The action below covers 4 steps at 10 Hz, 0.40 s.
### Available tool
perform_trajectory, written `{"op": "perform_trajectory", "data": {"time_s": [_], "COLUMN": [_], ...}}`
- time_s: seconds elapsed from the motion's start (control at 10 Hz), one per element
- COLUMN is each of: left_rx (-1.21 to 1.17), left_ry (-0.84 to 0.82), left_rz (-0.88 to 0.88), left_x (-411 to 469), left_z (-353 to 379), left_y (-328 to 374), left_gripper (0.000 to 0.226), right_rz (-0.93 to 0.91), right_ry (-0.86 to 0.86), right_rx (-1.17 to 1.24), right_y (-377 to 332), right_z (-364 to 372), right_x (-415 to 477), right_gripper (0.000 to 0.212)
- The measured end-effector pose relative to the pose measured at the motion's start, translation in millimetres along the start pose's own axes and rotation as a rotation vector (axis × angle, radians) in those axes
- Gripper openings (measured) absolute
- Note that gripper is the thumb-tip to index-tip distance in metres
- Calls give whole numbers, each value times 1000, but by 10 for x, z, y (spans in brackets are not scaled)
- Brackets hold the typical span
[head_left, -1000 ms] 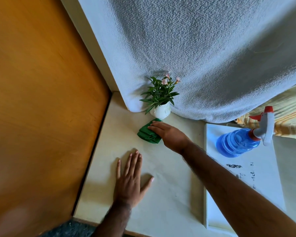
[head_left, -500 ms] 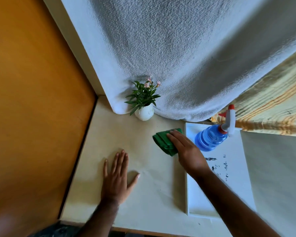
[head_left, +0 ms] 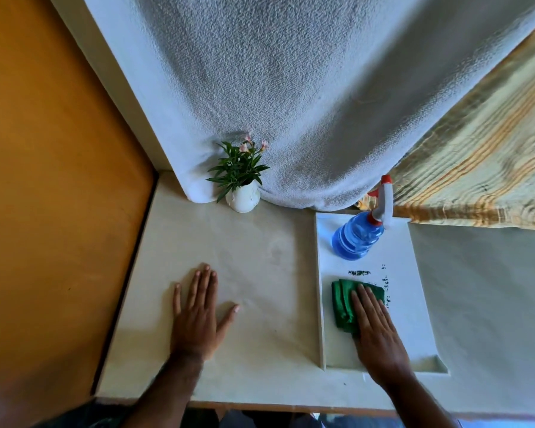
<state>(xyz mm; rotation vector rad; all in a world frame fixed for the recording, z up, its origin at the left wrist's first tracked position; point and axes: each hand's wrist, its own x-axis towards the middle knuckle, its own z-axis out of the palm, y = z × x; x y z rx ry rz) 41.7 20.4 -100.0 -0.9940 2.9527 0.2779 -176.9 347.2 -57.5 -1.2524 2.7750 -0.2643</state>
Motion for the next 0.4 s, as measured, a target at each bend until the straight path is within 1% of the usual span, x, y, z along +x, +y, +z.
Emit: {"op": "perform_trajectory", "data": {"time_s": [0.1,0.2,0.3,0.4], "left_rx": [16,26,13,35], "left_ry": [-16,-27,-129,-220], "left_rz": [3,11,1,10], "left_x": [5,-2,3,62], "left_z": [-12,-46,-144,-278], "left_y": [14,30,68,97], "left_gripper": [92,92,97,121], "right_rz": [-15,-12,-4,-101], "right_ry": [-62,-98,-82,-57], "right_rx": [-85,-112,-120,-73], "right_y": [-2,-44,-117,-319], "right_z": [65,34,-109,-366], "right_x": [-19,-28,29,217], "right_gripper": [86,93,97,92]}}
